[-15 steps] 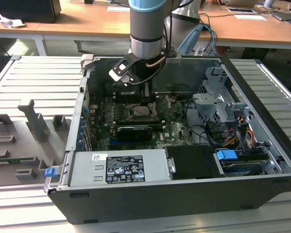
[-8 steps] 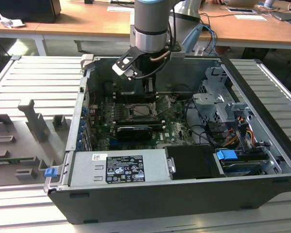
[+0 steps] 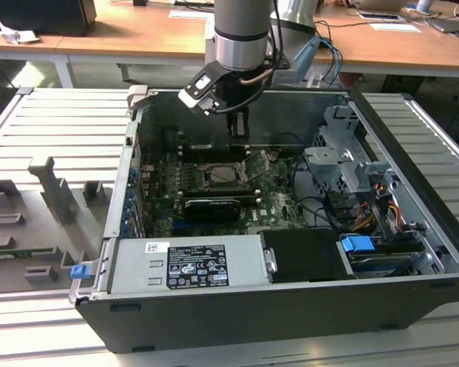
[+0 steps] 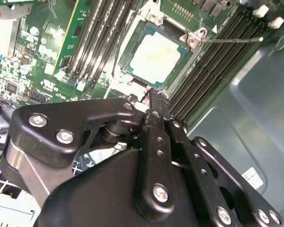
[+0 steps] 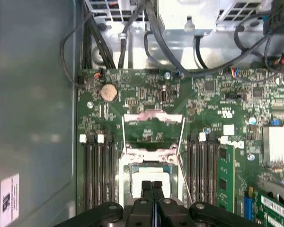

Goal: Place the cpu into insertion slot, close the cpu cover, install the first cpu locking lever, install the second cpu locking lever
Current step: 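Close the cpu cover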

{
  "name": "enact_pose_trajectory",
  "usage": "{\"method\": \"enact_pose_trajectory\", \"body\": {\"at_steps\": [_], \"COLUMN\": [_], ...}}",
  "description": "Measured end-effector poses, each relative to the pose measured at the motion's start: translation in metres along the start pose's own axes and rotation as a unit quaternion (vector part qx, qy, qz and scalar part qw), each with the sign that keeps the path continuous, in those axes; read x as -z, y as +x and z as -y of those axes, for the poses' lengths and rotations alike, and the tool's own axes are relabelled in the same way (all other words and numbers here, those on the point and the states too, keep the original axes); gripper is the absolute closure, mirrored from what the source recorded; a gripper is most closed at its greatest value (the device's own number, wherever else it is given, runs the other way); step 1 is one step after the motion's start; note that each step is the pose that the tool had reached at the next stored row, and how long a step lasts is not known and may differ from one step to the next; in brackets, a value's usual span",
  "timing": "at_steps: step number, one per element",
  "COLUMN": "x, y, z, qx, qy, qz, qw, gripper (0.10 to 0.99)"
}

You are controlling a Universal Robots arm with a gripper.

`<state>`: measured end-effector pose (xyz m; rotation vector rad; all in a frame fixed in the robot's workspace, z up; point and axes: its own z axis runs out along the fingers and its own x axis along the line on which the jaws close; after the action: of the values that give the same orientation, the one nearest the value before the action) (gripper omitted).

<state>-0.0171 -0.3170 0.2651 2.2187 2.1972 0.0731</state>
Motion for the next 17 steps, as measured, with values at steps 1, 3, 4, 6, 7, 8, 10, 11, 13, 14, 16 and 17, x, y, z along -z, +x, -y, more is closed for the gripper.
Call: {"method": "enact_pose_trajectory", "body": {"at_steps": [1, 3, 4, 6, 7, 8, 10, 11, 13, 14, 16, 17], "x": [-0.0001, -0.0003, 0.0017, 0.0075, 0.0082, 0.0082, 0.008, 0.0079, 0.0073, 0.0071, 0.0062, 0.0052], "y": [0.0, 0.0, 0.0001, 0.0002, 0.0002, 0.0002, 0.0003, 0.0003, 0.0004, 0.0005, 0.0005, 0.0004], "z": [-0.0025, -0.0066, -0.0074, -0.0076, -0.0077, -0.0081, -0.0129, -0.0156, -0.0264, -0.029, -0.0306, -0.0316], "qx": [0.0, 0.001, 0.002, 0.002, 0.002, 0.002, 0.002, 0.002, 0.002, 0.004, 0.018, 0.022], "qy": [0.0002, 0.0002, 0.0002, 0.0002, 0.0002, 0.0002, 0.0002, 0.0002, 0.0002, 0.0002, 0.0003, 0.0003], "qz": [-0.0001, -0.0001, -0.0002, -0.0003, -0.0002, -0.0004, -0.0003, -0.0003, -0.0003, -0.0003, -0.0011, -0.0013], "qw": [1.0, 1.0, 1.0, 1.0, 1.0, 1.0, 1.0, 1.0, 1.0, 1.0, 0.9998, 0.9998], "gripper": [0.98, 0.98, 0.98, 0.98, 0.98, 0.98, 0.98, 0.98, 0.98, 0.98, 0.98, 0.98]}}
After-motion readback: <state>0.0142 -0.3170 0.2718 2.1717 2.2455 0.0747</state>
